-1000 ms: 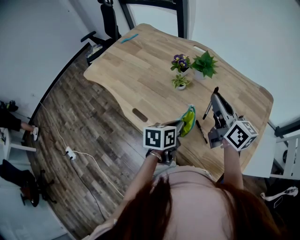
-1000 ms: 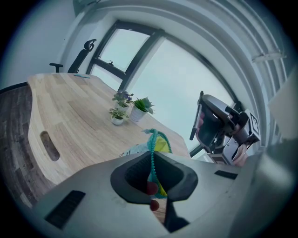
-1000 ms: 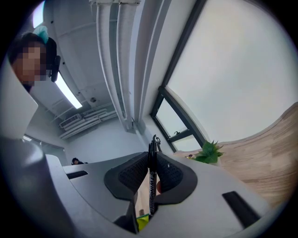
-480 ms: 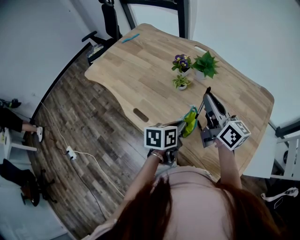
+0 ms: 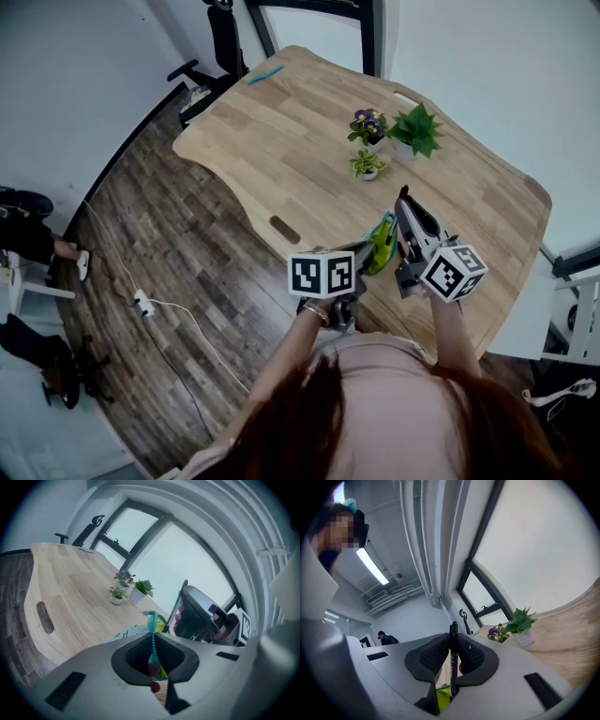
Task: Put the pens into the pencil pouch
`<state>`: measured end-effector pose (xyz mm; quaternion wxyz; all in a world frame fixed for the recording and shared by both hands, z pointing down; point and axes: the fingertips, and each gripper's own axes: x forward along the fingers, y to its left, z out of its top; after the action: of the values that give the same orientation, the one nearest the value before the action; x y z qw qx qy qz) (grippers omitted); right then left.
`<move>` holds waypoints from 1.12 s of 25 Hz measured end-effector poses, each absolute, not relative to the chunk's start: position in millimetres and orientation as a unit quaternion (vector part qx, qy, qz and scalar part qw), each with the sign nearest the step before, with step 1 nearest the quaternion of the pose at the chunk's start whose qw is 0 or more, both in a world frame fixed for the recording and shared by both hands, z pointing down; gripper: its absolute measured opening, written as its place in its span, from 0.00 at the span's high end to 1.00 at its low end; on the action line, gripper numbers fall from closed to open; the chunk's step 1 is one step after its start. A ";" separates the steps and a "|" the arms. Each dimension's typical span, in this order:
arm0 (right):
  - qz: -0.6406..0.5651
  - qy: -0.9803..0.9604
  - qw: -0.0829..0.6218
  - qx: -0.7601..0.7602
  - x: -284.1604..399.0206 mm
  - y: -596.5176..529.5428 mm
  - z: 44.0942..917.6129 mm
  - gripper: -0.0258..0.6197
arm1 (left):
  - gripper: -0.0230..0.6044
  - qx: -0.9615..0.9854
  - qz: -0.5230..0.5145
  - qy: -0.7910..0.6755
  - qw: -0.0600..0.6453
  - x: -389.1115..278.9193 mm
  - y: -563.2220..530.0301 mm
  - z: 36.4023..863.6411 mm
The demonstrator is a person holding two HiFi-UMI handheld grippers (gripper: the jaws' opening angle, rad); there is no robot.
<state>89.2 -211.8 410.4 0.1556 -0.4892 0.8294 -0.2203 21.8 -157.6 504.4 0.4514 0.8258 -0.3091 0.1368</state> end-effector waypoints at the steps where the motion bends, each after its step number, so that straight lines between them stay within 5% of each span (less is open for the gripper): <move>1: -0.219 0.831 0.150 -0.490 87.8 -211.3 413.7 0.88 | 0.94 0.825 0.134 -0.308 0.455 21.8 -157.6 504.4; 28: -0.169 0.860 -0.024 -0.482 62.6 -185.0 468.1 0.88 | 0.94 0.811 0.109 -0.313 0.481 17.1 -160.6 505.0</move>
<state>62.6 -185.0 468.1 -0.0239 -0.4817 0.8595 -0.1694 17.1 -160.6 505.0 0.4813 0.8114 -0.3133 0.1086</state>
